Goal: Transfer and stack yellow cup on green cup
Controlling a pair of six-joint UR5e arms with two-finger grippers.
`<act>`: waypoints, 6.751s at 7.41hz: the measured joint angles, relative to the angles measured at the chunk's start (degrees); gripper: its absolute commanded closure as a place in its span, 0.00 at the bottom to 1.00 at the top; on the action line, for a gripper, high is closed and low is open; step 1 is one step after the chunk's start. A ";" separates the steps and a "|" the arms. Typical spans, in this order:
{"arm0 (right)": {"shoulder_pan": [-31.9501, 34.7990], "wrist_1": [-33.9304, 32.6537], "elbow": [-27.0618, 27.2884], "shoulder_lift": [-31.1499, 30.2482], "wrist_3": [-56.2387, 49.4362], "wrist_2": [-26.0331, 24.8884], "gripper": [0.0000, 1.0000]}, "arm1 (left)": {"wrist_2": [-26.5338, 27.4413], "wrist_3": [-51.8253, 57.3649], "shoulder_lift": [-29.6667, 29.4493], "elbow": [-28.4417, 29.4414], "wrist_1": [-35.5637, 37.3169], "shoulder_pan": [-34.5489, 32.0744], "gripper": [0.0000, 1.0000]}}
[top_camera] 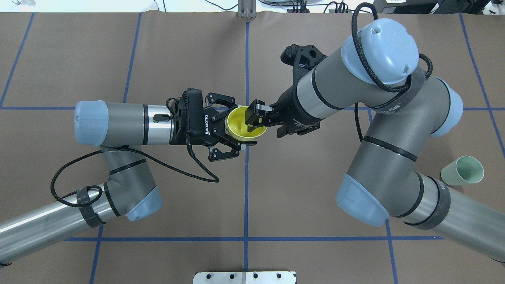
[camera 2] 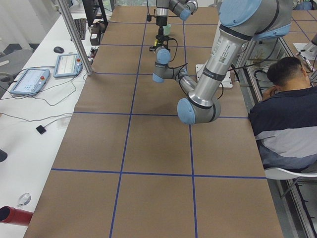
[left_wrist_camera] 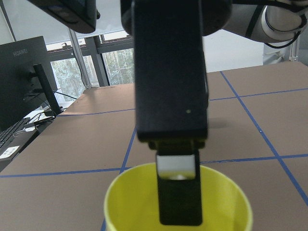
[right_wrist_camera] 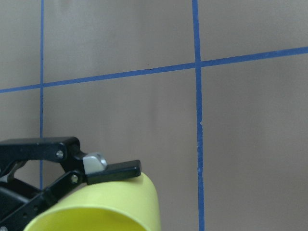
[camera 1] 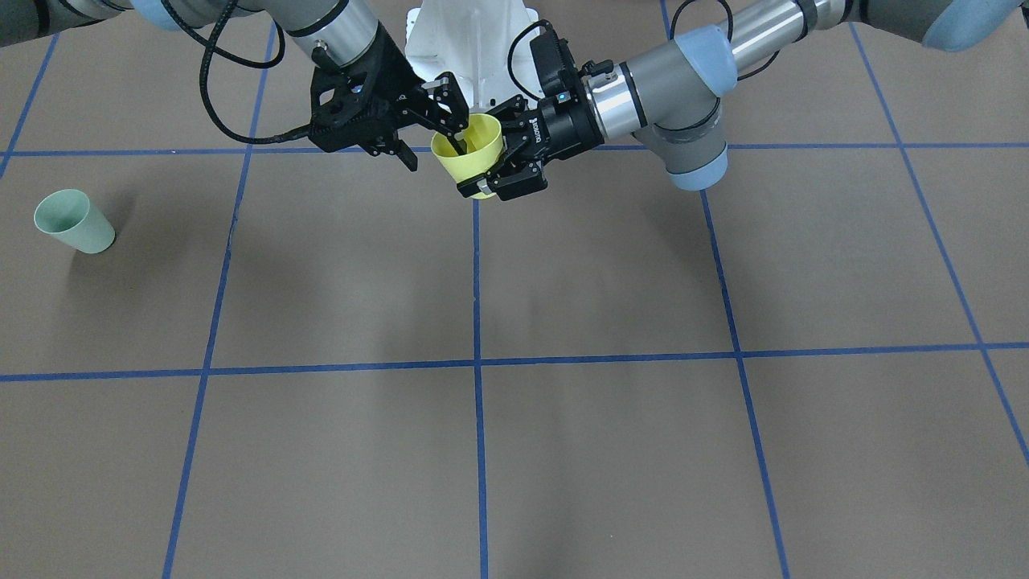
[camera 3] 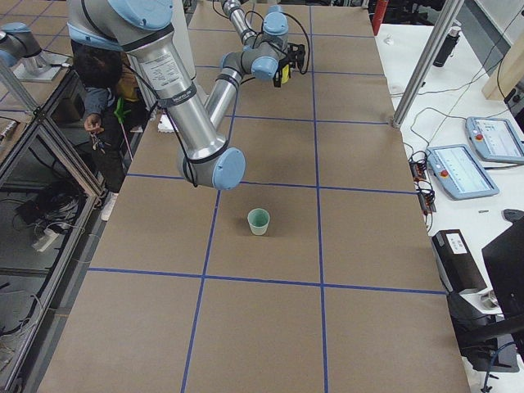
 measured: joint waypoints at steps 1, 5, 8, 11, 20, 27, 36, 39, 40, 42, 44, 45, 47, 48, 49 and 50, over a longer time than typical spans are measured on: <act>0.00 0.04 0.03 0.43 -0.27 0.00 1.00 | 0.00 -0.02 0.03 0.00 -0.24 0.00 0.93; 0.18 0.07 0.02 0.65 -0.67 -0.18 1.00 | 0.03 -2.94 0.00 -0.10 -2.39 0.15 0.00; 2.13 -0.02 0.42 -0.51 -0.68 0.25 1.00 | 1.05 -13.87 0.09 0.34 -6.13 0.40 0.00; 4.45 -0.01 1.62 -2.73 -0.68 0.56 1.00 | 2.30 -15.08 0.42 0.76 -6.54 0.45 0.00; 27.90 -14.39 -0.14 -14.80 -35.15 2.72 1.00 | 7.86 -20.18 4.59 0.94 -0.69 -0.95 0.00; 47.73 -14.78 -0.64 -34.28 -72.41 13.62 1.00 | 11.98 -19.25 16.88 -9.93 46.76 -13.62 0.00; 49.66 -14.78 -1.31 -36.12 -75.91 14.28 1.00 | -15.06 2.63 28.96 -11.47 79.96 -47.72 0.00; 49.30 -14.65 -0.47 -35.54 -74.48 16.01 1.00 | -21.25 9.34 35.18 -12.53 83.83 -55.84 0.00; 48.43 -14.59 0.30 -35.71 -71.38 17.11 1.00 | -24.07 9.81 37.69 -13.26 84.15 -59.05 0.00; 45.00 -10.85 1.87 -39.02 -63.59 18.58 1.00 | -27.74 9.76 43.04 -17.19 84.16 -61.95 0.00; 39.57 6.02 1.94 -47.22 -50.88 19.21 1.00 | -28.49 9.71 45.68 -19.43 83.95 -62.49 0.00; 36.97 14.28 1.57 -50.70 -45.07 18.92 1.00 | -28.59 9.72 46.07 -19.73 83.87 -62.53 0.00; 34.82 20.62 0.46 -54.02 -41.08 17.56 1.00 | -28.64 9.72 46.24 -19.86 83.79 -62.57 0.00; 34.35 21.27 -0.44 -54.45 -40.69 16.66 1.00 | -28.63 9.72 46.26 -19.88 83.78 -62.57 0.00; 33.67 21.49 -1.25 -54.55 -40.48 15.76 1.00 | -28.60 9.72 46.27 -19.88 83.78 -62.57 0.00; 32.80 21.57 -1.89 -54.43 -40.29 14.92 1.00 | -28.58 9.72 46.27 -19.91 83.78 -62.58 0.00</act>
